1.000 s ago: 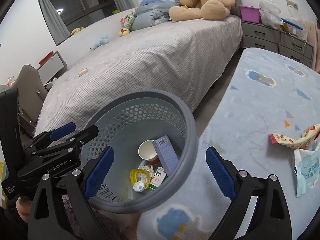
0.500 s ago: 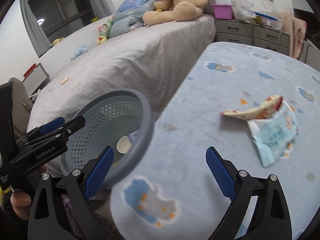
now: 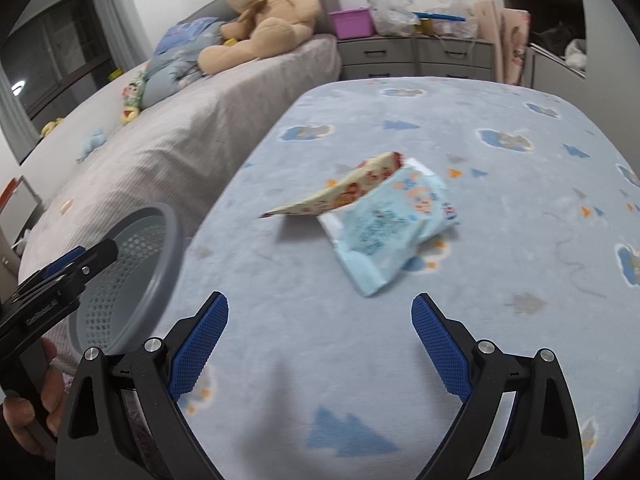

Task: Collect trash
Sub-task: 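Move both tools back from the wastebasket toward the wrapper and wipe pack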

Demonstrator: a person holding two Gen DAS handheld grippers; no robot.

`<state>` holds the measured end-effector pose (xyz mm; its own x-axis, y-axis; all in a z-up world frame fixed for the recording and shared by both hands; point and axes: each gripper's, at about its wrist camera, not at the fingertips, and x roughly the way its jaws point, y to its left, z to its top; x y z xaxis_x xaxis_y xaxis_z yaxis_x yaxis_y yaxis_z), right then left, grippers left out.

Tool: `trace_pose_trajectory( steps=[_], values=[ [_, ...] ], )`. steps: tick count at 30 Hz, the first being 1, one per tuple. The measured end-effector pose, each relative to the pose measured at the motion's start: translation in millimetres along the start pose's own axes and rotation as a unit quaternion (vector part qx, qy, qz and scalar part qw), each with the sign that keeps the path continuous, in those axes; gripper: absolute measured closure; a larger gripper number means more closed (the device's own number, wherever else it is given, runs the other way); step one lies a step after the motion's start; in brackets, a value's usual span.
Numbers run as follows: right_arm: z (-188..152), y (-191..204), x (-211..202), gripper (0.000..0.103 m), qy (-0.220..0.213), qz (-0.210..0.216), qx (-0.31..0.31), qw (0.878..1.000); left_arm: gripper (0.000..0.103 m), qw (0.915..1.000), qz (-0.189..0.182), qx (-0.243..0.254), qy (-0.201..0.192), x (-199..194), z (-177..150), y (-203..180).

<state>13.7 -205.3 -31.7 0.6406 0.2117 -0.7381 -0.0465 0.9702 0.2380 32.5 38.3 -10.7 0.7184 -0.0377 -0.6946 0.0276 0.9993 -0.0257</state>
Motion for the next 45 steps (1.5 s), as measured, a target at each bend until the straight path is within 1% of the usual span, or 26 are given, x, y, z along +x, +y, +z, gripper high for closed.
trace_pose_trajectory(
  steps=[3, 8, 13, 15, 18, 21, 27, 30, 35, 38, 41, 45],
  values=[
    [3, -12, 8, 0.012, 0.004, -0.021, 0.008, 1.0, 0.026, 0.9999, -0.006, 0.011, 0.0, 4, 1, -14],
    [9, -20, 25, 0.012, 0.015, -0.035, 0.005, 0.999, 0.026, 0.9997, -0.004, 0.023, 0.005, 13, 3, -26],
    [19, -19, 45, 0.012, 0.029, -0.053, -0.006, 0.998, 0.026, 0.9997, -0.008, 0.021, 0.014, 21, 5, -28],
    [22, -18, 53, 0.012, 0.034, -0.066, -0.01, 0.997, 0.026, 0.9996, -0.012, 0.018, 0.016, 23, 6, -26],
    [23, -19, 62, 0.012, 0.044, -0.084, -0.014, 0.995, 0.026, 0.9997, -0.004, 0.019, 0.018, 28, 7, -26],
    [24, -24, 66, 0.012, 0.048, -0.101, -0.01, 0.994, 0.026, 0.9996, -0.005, 0.018, 0.021, 32, 9, -25],
    [22, -47, 59, 0.012, 0.046, -0.119, 0.011, 0.992, 0.026, 0.9995, -0.009, 0.016, 0.025, 36, 10, -29],
    [21, -61, 52, 0.012, 0.044, -0.125, 0.031, 0.991, 0.026, 0.9994, -0.012, 0.017, 0.026, 38, 10, -31],
    [20, -88, 41, 0.012, 0.039, -0.15, 0.062, 0.986, 0.026, 0.9993, -0.017, 0.018, 0.028, 39, 11, -34],
    [18, -100, 32, 0.012, 0.038, -0.157, 0.076, 0.984, 0.026, 0.9993, -0.018, 0.017, 0.028, 39, 11, -33],
    [15, -105, 19, 0.012, 0.033, -0.146, 0.091, 0.984, 0.026, 0.9992, -0.02, 0.013, 0.03, 40, 12, -33],
    [23, -95, 11, 0.012, 0.016, -0.119, 0.092, 0.989, 0.026, 0.9991, -0.025, 0.01, 0.033, 41, 12, -34]
  ],
)
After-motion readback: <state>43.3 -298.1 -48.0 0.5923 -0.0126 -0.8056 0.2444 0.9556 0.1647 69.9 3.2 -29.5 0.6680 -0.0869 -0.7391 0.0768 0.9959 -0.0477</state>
